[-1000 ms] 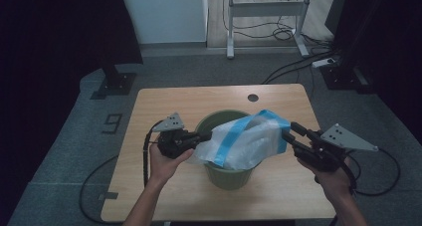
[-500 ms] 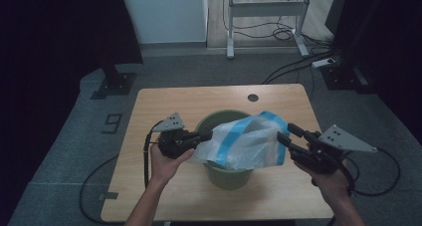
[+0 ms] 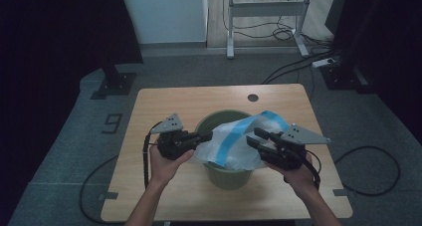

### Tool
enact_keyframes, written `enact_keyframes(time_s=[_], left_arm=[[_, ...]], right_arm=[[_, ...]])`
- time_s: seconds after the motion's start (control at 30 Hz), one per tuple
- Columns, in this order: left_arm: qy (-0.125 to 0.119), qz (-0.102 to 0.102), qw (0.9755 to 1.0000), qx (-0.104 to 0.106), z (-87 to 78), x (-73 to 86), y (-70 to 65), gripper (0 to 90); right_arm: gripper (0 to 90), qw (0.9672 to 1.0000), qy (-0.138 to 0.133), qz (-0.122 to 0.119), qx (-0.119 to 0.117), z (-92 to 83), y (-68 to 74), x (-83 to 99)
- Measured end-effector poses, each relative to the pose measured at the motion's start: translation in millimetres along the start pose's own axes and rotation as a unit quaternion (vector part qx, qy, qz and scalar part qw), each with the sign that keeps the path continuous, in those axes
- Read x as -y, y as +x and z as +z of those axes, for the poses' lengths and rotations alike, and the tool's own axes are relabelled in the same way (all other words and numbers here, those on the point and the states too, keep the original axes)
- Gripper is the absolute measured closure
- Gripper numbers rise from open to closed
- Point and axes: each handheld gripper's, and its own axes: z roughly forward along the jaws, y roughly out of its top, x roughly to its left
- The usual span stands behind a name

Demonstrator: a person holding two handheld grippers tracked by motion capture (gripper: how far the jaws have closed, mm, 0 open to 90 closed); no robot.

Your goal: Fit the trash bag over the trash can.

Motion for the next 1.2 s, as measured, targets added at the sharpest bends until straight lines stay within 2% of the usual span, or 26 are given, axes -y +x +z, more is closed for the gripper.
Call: enact_keyframes(time_s=[0.17, 0.7, 0.87, 1.2], left_arm=[[-0.001, -0.002, 1.0000, 0.000, -0.2, 1.2, 0.1, 90.0], [-0.001, 0.000, 1.0000, 0.004, 0.6, 3.3, 0.3, 90.0], [-0.002, 0.000, 1.0000, 0.006, 1.8, 3.4, -0.1, 90.0], [-0.005, -0.004, 0.9999, 0.011, 0.3, 3.0, 1.7, 90.0]], right_arm=[[60.1, 0.9999, 0.001, 0.002, -0.011, 8.2, 2.9, -1.8], [64.1, 0.9997, -0.001, 0.017, -0.019, 16.5, 0.6, -2.4], [70.3, 0.9992, -0.003, 0.026, -0.031, 17.8, -1.1, -4.9], [71.9, 0.9994, -0.005, 0.028, -0.021, 13.1, -6.8, -3.4]])
